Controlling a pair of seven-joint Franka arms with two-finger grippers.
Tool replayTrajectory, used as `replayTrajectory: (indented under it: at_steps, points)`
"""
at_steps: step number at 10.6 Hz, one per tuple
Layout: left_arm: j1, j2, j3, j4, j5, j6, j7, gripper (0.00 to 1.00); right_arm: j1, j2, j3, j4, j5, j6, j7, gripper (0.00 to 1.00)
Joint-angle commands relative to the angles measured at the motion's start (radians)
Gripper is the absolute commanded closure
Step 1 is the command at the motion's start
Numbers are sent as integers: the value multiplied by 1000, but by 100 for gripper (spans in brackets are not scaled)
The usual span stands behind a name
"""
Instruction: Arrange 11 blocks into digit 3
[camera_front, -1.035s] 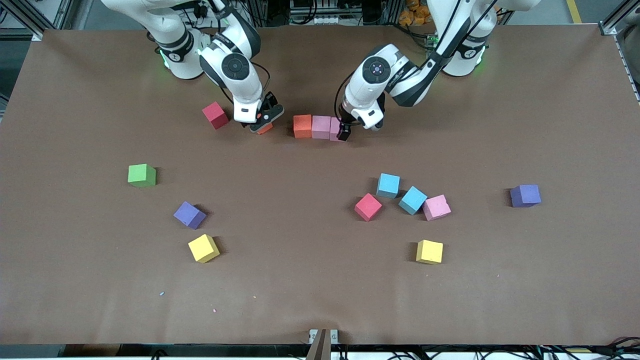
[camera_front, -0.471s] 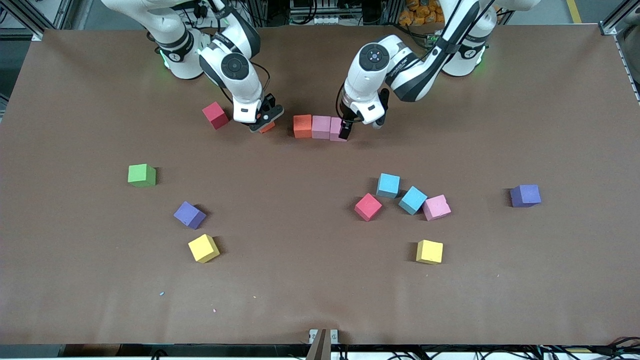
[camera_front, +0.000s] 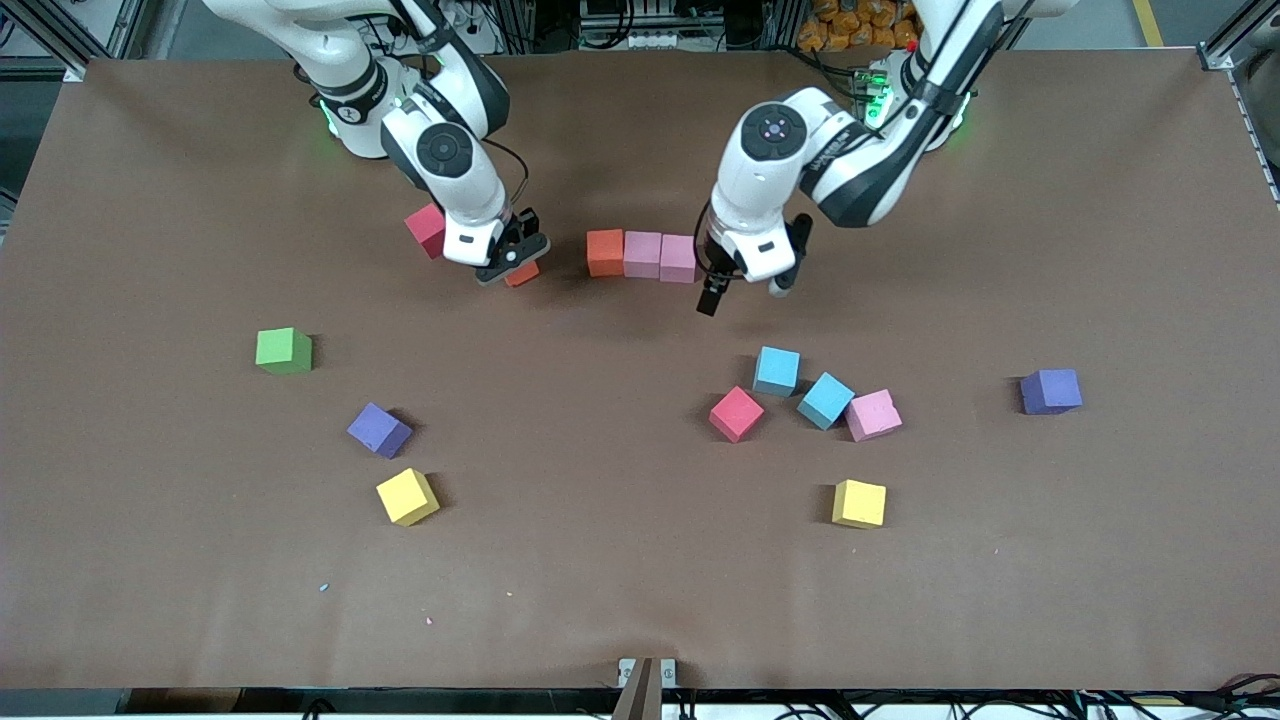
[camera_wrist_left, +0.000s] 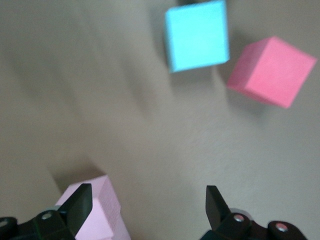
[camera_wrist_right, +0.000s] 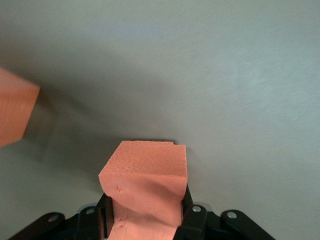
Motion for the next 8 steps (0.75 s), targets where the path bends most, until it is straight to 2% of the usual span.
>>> replayTrajectory:
  at_steps: [1,2,3,4,5,6,8]
  points:
    - [63,22,-6,67,28,-67,166,0,-7,-31,3,36,19,-31,97,100]
    - [100,40,-6,92,47,-84,230,0,-7,-30,-9,53,19,-48,118,100]
    - [117,60,-6,115,69,-91,271,0,-7,-25,-47,73,22,-60,122,100]
    - [130,82,-5,136,107,-110,316,0,-7,-18,-65,102,72,-79,124,100]
    - [160,117,-2,175,120,-117,327,0,-6,-10,-67,136,152,-112,122,100]
    - [174,163,0,216,120,-117,324,0,-7,-1,-69,174,186,-160,127,100]
    - [186,249,6,290,111,-123,299,0,6,38,-73,236,194,-188,226,100]
